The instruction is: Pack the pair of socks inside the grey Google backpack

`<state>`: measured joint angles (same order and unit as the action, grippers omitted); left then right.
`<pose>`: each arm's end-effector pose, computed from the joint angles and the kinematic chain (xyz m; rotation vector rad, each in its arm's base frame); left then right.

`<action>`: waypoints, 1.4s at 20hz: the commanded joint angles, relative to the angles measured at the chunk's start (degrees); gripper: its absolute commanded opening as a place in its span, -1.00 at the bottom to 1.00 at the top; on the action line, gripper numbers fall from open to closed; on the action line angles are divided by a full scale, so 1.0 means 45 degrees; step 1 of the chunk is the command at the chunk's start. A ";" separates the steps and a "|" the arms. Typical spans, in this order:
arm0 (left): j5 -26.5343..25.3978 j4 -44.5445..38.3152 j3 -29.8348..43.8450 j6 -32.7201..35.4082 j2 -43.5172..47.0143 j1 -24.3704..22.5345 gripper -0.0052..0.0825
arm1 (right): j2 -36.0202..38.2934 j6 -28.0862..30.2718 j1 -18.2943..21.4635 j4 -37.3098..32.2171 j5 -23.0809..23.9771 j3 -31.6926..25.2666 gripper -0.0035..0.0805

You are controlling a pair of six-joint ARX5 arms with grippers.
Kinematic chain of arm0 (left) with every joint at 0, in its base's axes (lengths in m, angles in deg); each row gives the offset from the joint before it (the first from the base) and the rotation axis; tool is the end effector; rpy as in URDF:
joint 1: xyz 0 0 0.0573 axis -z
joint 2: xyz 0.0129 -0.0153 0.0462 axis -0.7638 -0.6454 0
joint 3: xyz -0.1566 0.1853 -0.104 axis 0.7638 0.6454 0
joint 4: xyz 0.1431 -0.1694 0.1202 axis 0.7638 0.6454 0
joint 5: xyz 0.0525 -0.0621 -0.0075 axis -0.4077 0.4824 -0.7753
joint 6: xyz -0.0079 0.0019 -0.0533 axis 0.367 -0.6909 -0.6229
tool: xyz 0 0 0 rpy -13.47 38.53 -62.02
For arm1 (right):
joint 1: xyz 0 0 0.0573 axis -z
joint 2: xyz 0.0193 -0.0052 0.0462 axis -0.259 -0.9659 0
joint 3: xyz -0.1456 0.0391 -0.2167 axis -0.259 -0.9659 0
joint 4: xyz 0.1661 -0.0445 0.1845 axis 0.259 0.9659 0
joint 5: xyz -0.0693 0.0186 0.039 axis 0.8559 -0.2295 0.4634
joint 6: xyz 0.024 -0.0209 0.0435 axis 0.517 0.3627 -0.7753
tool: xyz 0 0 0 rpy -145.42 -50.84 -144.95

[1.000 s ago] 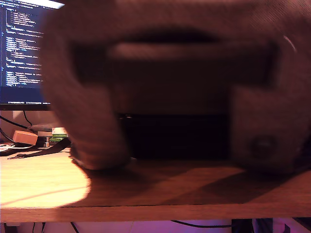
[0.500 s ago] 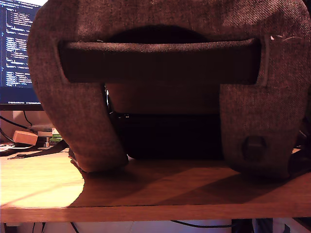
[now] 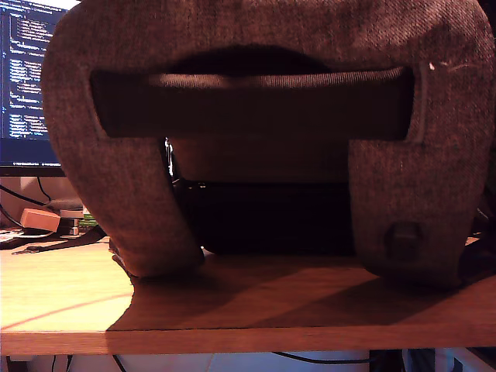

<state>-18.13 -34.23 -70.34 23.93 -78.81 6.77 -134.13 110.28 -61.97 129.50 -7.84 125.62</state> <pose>0.1147 -0.1660 0.3853 0.4266 0.0697 -0.8613 0.1820 0.1798 0.4866 -0.7611 0.1629 0.5241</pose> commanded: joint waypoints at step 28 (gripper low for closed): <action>-0.0423 -0.2909 0.0049 -0.0763 -0.3866 -0.2526 -0.94 | 0.0112 -0.0068 -0.0058 -0.0170 -0.0049 0.0350 -0.95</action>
<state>-20.47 -47.69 -70.32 21.05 -97.00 -5.07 -134.17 110.28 -61.97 130.50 -8.03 125.64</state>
